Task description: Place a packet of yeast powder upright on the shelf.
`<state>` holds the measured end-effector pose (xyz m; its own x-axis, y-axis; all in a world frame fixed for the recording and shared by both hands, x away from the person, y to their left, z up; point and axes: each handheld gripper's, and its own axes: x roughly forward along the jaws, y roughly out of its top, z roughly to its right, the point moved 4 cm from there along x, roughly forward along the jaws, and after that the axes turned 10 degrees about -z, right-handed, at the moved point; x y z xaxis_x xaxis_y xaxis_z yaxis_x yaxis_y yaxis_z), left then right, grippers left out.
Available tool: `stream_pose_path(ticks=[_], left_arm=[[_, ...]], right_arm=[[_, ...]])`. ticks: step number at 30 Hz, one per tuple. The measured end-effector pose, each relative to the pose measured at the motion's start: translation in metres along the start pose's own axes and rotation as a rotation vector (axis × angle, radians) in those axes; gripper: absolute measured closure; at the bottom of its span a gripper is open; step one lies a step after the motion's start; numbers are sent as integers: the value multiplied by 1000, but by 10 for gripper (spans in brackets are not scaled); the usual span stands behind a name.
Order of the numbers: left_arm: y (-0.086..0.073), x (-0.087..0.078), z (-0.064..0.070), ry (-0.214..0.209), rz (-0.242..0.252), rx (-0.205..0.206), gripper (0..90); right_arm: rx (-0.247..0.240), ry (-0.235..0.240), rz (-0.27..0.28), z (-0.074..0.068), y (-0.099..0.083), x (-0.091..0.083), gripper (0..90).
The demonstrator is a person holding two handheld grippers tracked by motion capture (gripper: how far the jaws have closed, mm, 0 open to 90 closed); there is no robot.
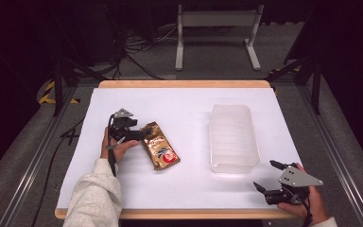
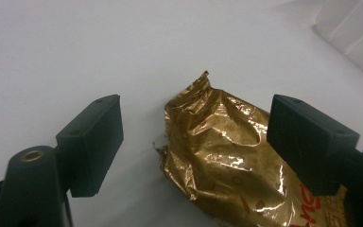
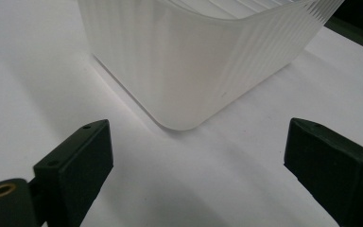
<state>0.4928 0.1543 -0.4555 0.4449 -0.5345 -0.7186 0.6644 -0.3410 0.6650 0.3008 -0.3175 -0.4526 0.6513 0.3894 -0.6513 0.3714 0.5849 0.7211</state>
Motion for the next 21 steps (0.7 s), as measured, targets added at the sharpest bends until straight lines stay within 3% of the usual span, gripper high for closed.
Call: stream_pose_path(ticks=[2,5,6,7,10,13,17,21], left_arm=[[1,5,0,-20,-19,-13,203],[-1,11,3,-14,-58,-8,203],[-2,14,2,5,-85,-4,202],[-4,16,2,-7,-95,-26,196],[-6,16,0,-24,-101,-55,197],[-7,15,-1,-42,-103,-52,222],[-8,15,1,-104,-100,-55,319],[-9,12,0,-116,-95,-38,458]], right_arm=[[2,0,0,0,0,0,94],[-3,1,1,0,0,-1,94],[0,-1,3,0,0,-2,94],[5,-1,6,1,0,-2,94],[-2,-6,7,0,1,-3,94],[-5,-6,6,-1,1,-3,94],[-3,-6,7,0,1,-3,94],[-5,-7,5,0,1,-3,94]])
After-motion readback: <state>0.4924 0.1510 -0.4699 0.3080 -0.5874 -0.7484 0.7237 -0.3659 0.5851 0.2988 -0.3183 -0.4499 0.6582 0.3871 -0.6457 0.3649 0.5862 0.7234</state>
